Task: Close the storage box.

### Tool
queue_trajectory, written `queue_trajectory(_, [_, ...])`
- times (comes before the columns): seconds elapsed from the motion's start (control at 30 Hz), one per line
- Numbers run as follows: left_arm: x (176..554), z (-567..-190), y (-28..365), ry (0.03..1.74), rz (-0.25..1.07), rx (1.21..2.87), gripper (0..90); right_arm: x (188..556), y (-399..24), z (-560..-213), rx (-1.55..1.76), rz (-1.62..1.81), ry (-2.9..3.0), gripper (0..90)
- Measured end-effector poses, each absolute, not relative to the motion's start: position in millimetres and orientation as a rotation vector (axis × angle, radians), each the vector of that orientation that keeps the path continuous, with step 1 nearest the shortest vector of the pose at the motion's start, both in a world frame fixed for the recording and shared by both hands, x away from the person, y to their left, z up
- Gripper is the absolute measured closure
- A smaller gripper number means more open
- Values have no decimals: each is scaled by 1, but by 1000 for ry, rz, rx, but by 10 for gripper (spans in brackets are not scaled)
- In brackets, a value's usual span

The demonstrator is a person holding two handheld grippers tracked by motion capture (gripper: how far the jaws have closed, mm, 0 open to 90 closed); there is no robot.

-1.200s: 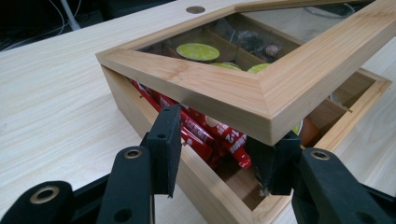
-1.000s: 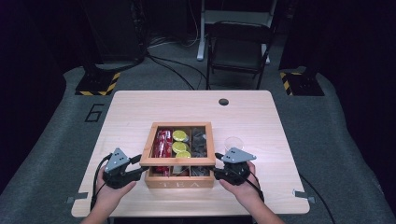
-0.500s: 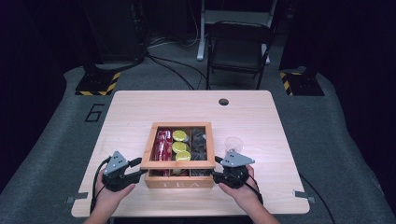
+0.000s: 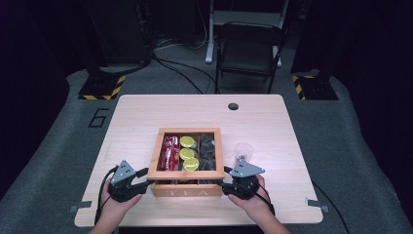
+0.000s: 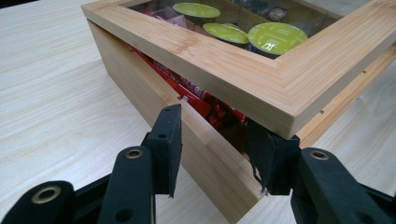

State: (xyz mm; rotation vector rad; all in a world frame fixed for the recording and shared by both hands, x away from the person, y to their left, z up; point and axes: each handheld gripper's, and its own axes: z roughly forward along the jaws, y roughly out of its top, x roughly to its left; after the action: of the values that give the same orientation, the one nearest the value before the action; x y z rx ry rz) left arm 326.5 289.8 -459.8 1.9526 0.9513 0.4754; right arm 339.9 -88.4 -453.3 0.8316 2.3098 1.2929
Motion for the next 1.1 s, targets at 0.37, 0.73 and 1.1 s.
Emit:
queue_trajectory(0.37, [323,-460,283,885,467,2015,516,338,-86,-457,857,1268,2347,488])
queue_trajectory(0.73, [324,-463,282,913,420,2031,463,339,-86,-459,870,1270,2379,432])
queue_trajectory(1.1, [327,-465,279,910,323,2068,255,335,-80,-459,805,1182,2394,226])
